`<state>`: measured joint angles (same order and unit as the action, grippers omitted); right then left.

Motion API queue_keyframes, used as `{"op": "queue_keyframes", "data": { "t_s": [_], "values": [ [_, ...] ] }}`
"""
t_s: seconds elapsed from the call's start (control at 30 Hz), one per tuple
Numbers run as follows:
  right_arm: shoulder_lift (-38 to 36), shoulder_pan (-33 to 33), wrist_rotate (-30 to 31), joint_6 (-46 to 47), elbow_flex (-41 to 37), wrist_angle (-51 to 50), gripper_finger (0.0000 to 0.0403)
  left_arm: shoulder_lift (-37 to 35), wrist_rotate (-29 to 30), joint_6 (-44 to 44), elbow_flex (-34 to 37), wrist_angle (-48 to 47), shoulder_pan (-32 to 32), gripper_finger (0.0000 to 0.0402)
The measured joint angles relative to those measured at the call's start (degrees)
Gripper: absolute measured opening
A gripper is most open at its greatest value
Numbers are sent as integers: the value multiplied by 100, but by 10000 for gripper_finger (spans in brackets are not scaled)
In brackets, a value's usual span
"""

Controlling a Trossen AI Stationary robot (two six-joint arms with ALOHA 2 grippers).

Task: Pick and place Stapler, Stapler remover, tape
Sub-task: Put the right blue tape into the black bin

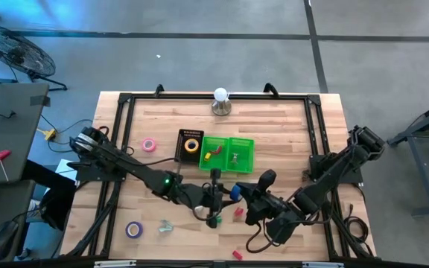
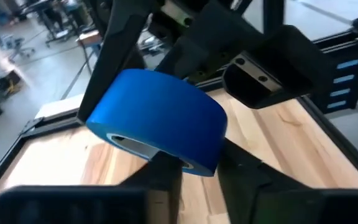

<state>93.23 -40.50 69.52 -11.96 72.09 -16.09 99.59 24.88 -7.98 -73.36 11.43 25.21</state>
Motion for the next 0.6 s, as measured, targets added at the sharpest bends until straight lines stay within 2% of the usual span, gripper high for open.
{"op": "queue_keyframes", "data": {
  "t_s": [0.07,0.2,0.37,0.5,0.6],
  "values": [
    [0,15,-118,20,9,4,34,0,-170,-143,0,41,-4,37],
    [-4,75,-362,152,9,-66,36,5,-150,-101,9,-1,-4,37],
    [-2,91,-524,144,9,-93,104,9,-139,-59,7,37,-15,37],
    [-2,5,-101,-28,9,-70,139,9,-4,-57,-2,-99,-13,37],
    [9,-194,486,-312,12,43,149,8,141,-62,-17,-193,-8,37]
  ]
}}
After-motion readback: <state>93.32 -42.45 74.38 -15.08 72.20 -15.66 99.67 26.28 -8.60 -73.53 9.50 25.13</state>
